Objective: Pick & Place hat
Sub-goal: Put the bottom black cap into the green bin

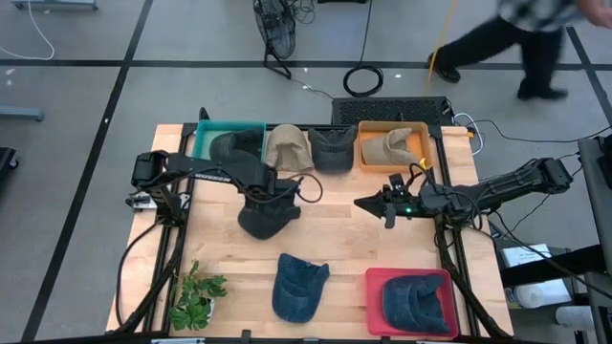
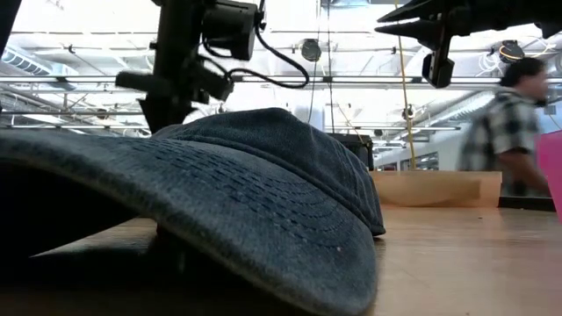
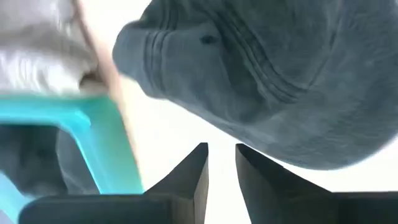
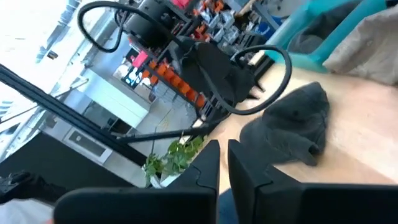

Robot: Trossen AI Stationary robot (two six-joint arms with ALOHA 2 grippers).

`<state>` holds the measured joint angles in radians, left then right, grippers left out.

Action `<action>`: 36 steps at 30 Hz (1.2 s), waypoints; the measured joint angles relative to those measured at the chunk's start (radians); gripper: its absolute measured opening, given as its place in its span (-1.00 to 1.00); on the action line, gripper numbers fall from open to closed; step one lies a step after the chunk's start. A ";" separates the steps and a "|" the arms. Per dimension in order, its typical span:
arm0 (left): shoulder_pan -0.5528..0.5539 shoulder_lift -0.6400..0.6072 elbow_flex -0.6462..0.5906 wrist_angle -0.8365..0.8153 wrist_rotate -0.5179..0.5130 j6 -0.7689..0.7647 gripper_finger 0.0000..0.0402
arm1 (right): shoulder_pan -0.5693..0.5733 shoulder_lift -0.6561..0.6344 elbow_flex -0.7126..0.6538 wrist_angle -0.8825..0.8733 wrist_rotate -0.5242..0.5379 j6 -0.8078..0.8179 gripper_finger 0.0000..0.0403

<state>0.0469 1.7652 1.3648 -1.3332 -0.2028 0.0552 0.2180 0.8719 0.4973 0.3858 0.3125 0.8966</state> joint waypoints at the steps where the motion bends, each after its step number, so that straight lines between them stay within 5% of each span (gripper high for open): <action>1: 0.001 -0.004 0.020 -0.028 0.011 -0.043 -0.54 | 0.000 0.000 0.000 0.008 0.003 -0.003 -0.90; 9: 0.004 -0.192 0.069 0.065 0.090 -0.611 -0.54 | -0.002 0.000 0.007 0.103 0.057 -0.108 -0.74; 19: -0.034 -0.343 0.070 0.266 -0.011 -1.343 -0.54 | -0.002 0.014 0.128 0.103 0.054 -0.306 -0.73; 26: -0.058 -0.251 0.069 0.277 -0.007 -1.600 -0.46 | -0.002 0.018 0.160 0.092 0.047 -0.354 -0.73; 36: -0.062 -0.121 0.068 0.210 0.012 -1.793 0.19 | 0.051 0.018 0.160 0.007 -0.136 -0.262 -0.73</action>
<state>-0.0149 1.6442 1.4330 -1.1230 -0.1911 -1.7383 0.2694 0.8898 0.6571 0.3926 0.1764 0.6350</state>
